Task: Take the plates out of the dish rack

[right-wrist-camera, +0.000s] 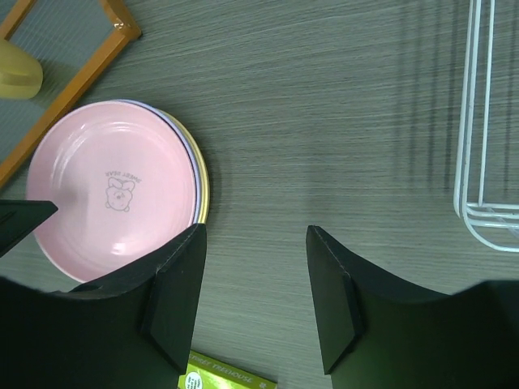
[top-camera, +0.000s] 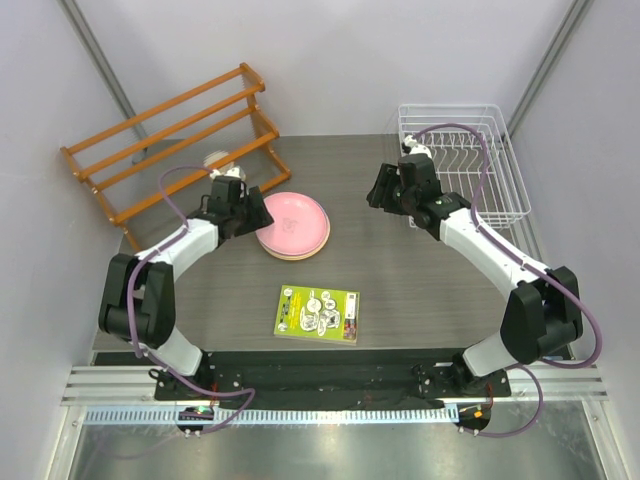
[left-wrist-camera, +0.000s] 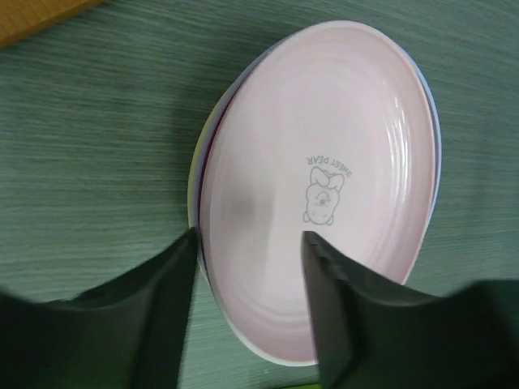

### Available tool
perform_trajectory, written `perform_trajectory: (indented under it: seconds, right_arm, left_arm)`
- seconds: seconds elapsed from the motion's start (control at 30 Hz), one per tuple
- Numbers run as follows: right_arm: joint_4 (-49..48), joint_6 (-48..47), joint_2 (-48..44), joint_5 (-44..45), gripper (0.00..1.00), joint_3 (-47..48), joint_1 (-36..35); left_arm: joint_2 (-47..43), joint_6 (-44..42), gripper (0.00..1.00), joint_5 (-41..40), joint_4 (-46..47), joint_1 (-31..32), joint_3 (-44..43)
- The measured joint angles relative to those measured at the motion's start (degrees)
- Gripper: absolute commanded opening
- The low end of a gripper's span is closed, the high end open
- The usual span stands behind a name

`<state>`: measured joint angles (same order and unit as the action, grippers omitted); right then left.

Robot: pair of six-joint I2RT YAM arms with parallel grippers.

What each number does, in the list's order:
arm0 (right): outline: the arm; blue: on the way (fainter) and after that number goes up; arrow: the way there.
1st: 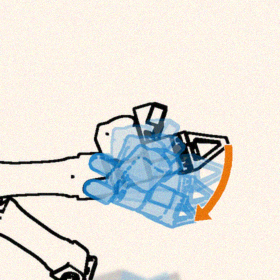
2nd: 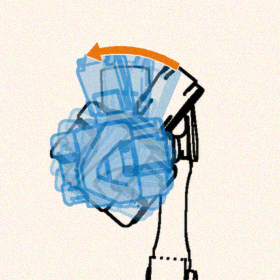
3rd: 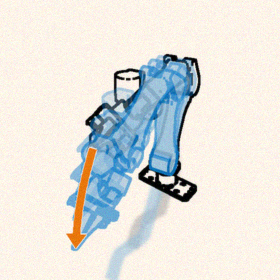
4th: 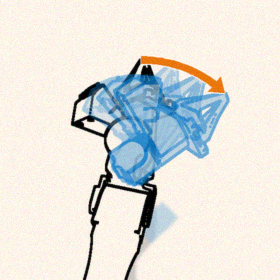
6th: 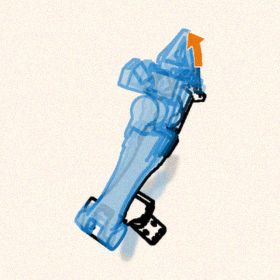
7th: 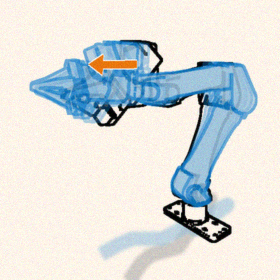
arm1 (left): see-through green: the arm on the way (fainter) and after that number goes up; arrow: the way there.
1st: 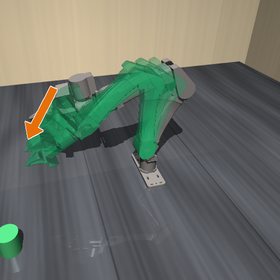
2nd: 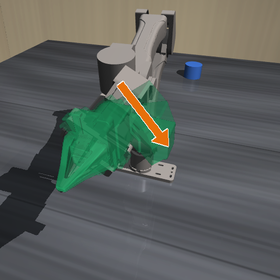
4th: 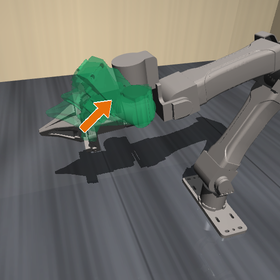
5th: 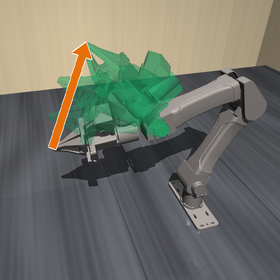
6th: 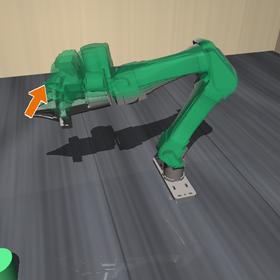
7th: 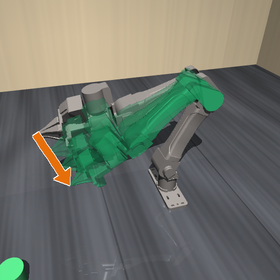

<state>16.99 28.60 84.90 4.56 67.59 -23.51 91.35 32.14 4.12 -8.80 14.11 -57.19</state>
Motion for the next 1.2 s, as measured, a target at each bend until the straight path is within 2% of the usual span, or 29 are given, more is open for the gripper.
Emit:
perform_trajectory:
  seconds: [0.07,0.17,0.47,0.53,0.57,0.6,0.7,0.93,1.2]
  right_arm:
    - [0.04,-0.02,0.00,0.17,0.58,0.00,0.02]
    - [0.20,-0.07,0.00,0.50,0.58,0.00,0.02]
    - [0.76,-2.60,-0.04,4.85,0.58,0.00,0.33]
    - [1.01,-4.04,-0.28,7.41,0.74,-0.13,0.44]
    - [1.07,-4.87,-0.66,9.09,0.77,-0.39,0.50]
    - [1.11,-5.70,-1.16,10.95,0.87,-0.79,0.52]
    - [1.51,-8.57,-3.08,16.20,1.00,-1.68,0.76]
    - [0.68,-14.67,-6.14,26.73,1.00,-3.50,2.91]
    - [-3.30,-17.94,-10.69,29.00,1.00,-11.65,6.80]
  left_arm:
    - [-0.02,0.07,0.85,-0.02,-0.09,0.00,0.09]
    - [-0.52,0.04,0.99,-0.24,-0.28,0.00,0.28]
    - [-6.10,-1.38,0.99,-1.31,-1.75,0.00,0.42]
    - [-8.00,-1.79,1.00,-1.53,-2.19,0.00,0.42]
    - [-8.85,-2.05,0.99,-1.70,-2.27,0.00,0.39]
    - [-10.12,-2.49,1.00,-2.01,-2.40,0.00,0.31]
    - [-13.07,-3.15,0.99,-2.60,-2.73,0.00,-0.33]
    - [-19.15,-5.73,0.99,-4.76,-3.23,0.00,-2.93]
    - [-24.20,-9.81,0.99,-6.51,-3.98,0.02,-3.54]
